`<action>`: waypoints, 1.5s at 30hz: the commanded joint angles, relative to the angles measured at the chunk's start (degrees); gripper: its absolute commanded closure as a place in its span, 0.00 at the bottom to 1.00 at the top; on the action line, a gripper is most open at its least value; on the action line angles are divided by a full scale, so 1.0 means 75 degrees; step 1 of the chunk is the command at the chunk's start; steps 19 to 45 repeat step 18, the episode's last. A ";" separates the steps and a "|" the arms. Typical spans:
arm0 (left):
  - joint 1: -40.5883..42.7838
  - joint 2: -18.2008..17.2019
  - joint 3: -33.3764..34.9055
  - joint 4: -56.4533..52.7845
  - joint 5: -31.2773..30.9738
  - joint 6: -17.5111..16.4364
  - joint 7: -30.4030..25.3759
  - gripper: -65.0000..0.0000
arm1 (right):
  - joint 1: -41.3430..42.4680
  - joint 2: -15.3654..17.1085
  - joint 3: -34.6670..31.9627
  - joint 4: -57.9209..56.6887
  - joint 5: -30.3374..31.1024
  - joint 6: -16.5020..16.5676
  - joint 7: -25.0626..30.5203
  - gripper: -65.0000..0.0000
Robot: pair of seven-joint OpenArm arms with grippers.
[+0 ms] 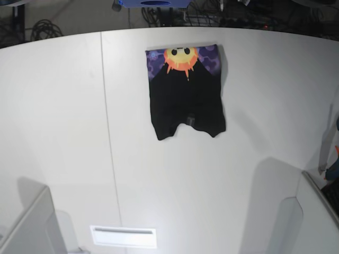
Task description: Fold the T-shirt properly
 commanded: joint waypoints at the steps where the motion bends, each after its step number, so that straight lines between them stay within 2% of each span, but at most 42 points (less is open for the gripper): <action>1: -0.0452 -0.0018 0.0275 -0.1396 0.0072 -0.0058 -0.0244 1.00 | 0.0231 -0.0132 -0.0010 -0.0847 0.0245 -0.0002 0.0133 1.00; 3: -0.1589 0.0040 0.1014 -0.3835 0.0072 -0.0046 -0.0854 1.00 | 0.1180 -0.0507 -0.0022 -0.3285 0.0901 0.0010 0.1012 1.00; 4: -0.1917 0.0052 0.1307 -0.4215 0.0037 -0.0046 -0.1194 1.00 | 0.1661 -0.0636 -0.0057 -0.4492 0.1171 0.0010 0.1599 1.00; 6: -0.2058 0.0099 0.1764 -0.4215 -0.0010 0.0118 -0.1780 1.00 | 0.2481 -0.0953 -0.0069 -0.6766 0.1499 0.0010 0.3310 1.00; 8: -0.2070 0.0111 0.1764 -0.4215 -0.0022 0.0693 -0.1745 1.00 | 0.2880 -0.1070 -0.0080 -0.7926 0.1417 0.0010 0.4775 1.00; 9: -0.2058 0.0099 0.1705 -0.4104 -0.0022 0.1068 -0.1510 1.00 | 0.2950 -0.1046 -0.0080 -0.8137 0.1346 0.0010 0.5220 1.00; 10: -0.2011 0.0099 0.1682 -0.3835 0.0014 0.1373 -0.1241 1.00 | 0.2950 -0.0976 -0.0080 -0.8102 0.1323 0.0010 0.5338 1.00; 13: -0.1988 0.0099 0.1752 -0.3143 0.0061 0.2005 -0.0701 1.00 | 0.2926 -0.0706 -0.0069 -0.7528 0.1323 0.0010 0.4939 1.00; 15: -0.2058 0.0099 0.1740 -0.3037 0.0061 0.2134 -0.0654 1.00 | 0.2915 -0.0683 -0.0069 -0.7235 0.1323 0.0010 0.4693 1.00; 18: -0.2140 0.0122 0.1740 -0.3014 0.0061 0.2134 -0.0654 1.00 | 0.2915 -0.0507 -0.0069 -0.7118 0.1311 0.0010 0.4705 1.00; 45: -0.2140 0.0122 0.1740 -0.3014 0.0061 0.2134 -0.0654 1.00 | 0.2915 -0.0507 -0.0069 -0.7118 0.1311 0.0010 0.4705 1.00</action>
